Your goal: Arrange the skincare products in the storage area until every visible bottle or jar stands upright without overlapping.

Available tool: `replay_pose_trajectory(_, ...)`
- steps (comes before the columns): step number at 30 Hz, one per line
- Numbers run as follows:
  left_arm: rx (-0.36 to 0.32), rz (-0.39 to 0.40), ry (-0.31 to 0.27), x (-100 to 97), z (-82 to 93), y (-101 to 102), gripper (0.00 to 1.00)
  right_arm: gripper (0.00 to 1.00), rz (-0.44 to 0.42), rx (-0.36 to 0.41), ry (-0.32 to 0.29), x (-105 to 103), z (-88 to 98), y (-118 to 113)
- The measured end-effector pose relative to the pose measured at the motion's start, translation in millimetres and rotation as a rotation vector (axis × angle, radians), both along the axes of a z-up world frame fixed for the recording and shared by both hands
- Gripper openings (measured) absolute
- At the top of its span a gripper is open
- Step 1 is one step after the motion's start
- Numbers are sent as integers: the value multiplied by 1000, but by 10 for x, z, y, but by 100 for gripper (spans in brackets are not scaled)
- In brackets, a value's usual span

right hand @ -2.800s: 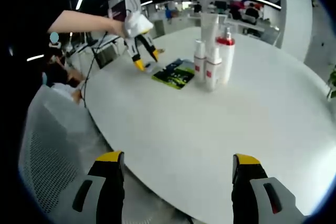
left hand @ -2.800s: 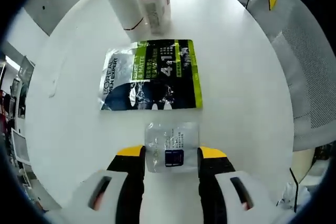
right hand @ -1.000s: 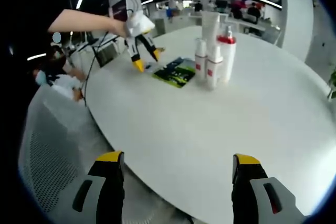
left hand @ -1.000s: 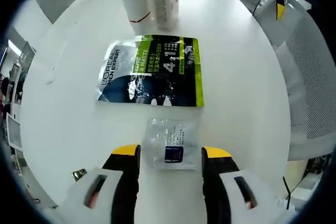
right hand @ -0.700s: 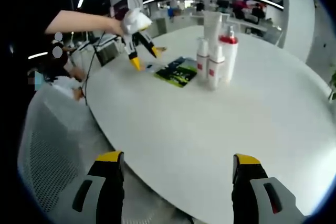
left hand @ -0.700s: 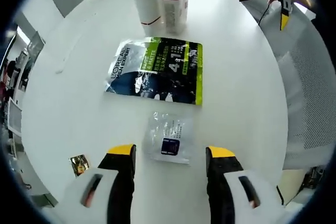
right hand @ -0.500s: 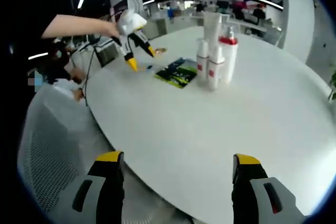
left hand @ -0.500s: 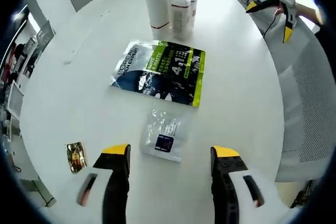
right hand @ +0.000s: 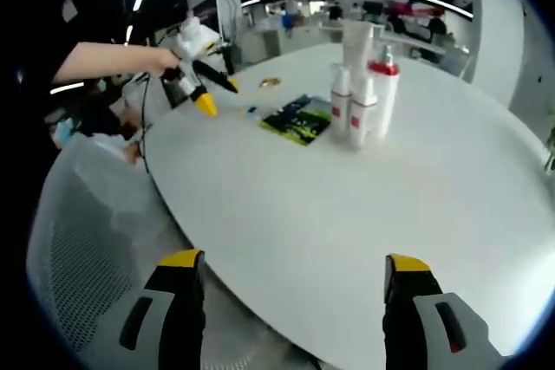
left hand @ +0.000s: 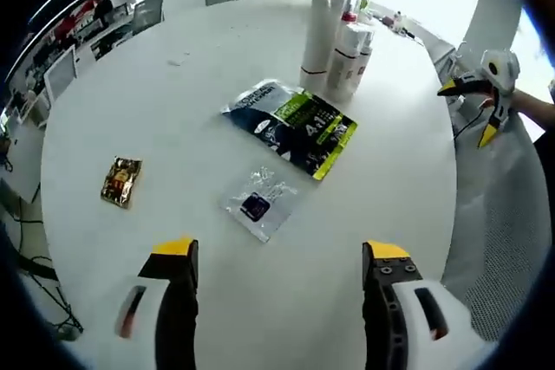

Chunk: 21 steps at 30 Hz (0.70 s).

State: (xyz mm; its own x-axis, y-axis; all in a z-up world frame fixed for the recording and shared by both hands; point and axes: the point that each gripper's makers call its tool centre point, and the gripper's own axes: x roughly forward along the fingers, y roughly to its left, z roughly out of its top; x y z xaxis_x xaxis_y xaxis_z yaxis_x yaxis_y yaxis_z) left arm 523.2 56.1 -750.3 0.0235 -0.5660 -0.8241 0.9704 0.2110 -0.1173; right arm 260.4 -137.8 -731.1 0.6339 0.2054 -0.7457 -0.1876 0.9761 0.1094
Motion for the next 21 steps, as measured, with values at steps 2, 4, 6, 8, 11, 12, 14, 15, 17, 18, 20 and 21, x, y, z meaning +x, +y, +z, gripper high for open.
replay_pose_trajectory(2, -15, 20, -1, -42, 28, 33, 74, 88, 3, -3, 0, -2, 0, 5)
replay_pose_trajectory(4, -20, 26, -8, -96, 50, 75, 75, 88, 6, -7, -1, -1, 2, 4)
replay_pose_trajectory(6, -29, 35, -11, -167, 72, 116, 77, 88, 8, -7, -2, 1, 5, 8)
replay_pose_trajectory(8, -47, 54, 3, -238, 96, 142, 79, 88, 11, -6, -4, 3, 9, 12)
replay_pose_trajectory(11, -102, 129, 35, -306, 151, 149, 83, 88, 11, -2, -9, 8, 17, 16)
replay_pose_trajectory(12, -113, 150, 42, -316, 165, 157, 84, 88, 10, -1, -11, 9, 18, 15)
replay_pose_trajectory(14, -146, 185, 56, -353, 210, 158, 85, 88, 8, 2, -14, 12, 22, 11)
replay_pose_trajectory(15, -157, 200, 61, -374, 231, 169, 85, 88, 7, 2, -16, 14, 24, 10)
replay_pose_trajectory(17, -167, 218, 54, -394, 261, 184, 88, 88, 8, 5, -18, 17, 29, 15)
replay_pose_trajectory(18, -172, 230, 52, -401, 280, 190, 90, 88, 8, 5, -18, 16, 29, 16)
replay_pose_trajectory(20, -212, 259, 47, -410, 358, 172, 93, 88, 14, 2, -16, 14, 26, 21)
replay_pose_trajectory(21, -226, 272, 46, -411, 389, 168, 93, 88, 18, 1, -15, 13, 23, 26)
